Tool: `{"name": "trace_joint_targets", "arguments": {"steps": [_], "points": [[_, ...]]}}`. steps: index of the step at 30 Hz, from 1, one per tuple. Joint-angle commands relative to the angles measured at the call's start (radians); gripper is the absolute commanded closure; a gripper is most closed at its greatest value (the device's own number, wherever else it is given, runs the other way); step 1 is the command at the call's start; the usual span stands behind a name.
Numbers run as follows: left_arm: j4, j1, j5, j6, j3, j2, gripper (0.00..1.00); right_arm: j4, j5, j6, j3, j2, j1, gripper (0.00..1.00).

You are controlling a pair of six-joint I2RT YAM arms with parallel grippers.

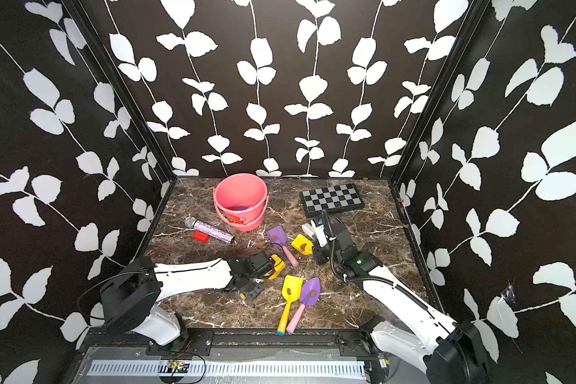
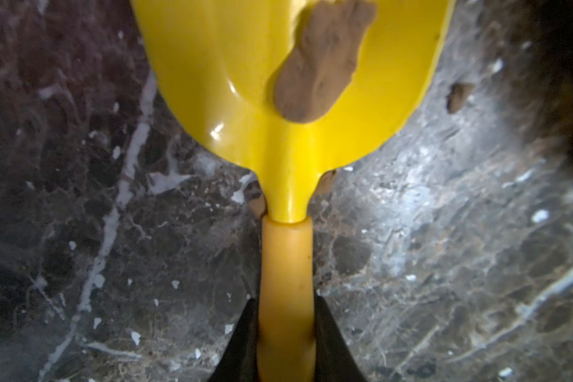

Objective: Brush the soil off the hand trowel and place it into the bucket
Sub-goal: Pick up the hand trowel from the center of the board.

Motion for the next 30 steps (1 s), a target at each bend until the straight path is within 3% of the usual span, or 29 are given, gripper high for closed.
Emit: {"name": "trace_joint_targets", "arguments": {"steps": [1,17,24,30], "points": [[-0.006,0.005,0.010,0.018,0.014,0.005,0.74,0.019,0.010,0.007,0.021,-0.008,-0.002,1.00],[0.115,0.006,0.044,-0.056,-0.139,-0.135,0.42,0.076,-0.024,0.032,-0.017,0.006,-0.002,1.00],[0.191,0.006,0.070,-0.053,-0.207,-0.168,0.41,0.102,-0.040,0.041,-0.025,0.029,-0.002,1.00],[0.229,0.006,0.085,-0.063,-0.252,-0.207,0.51,0.102,-0.044,0.048,-0.024,0.023,-0.002,1.00]]}}
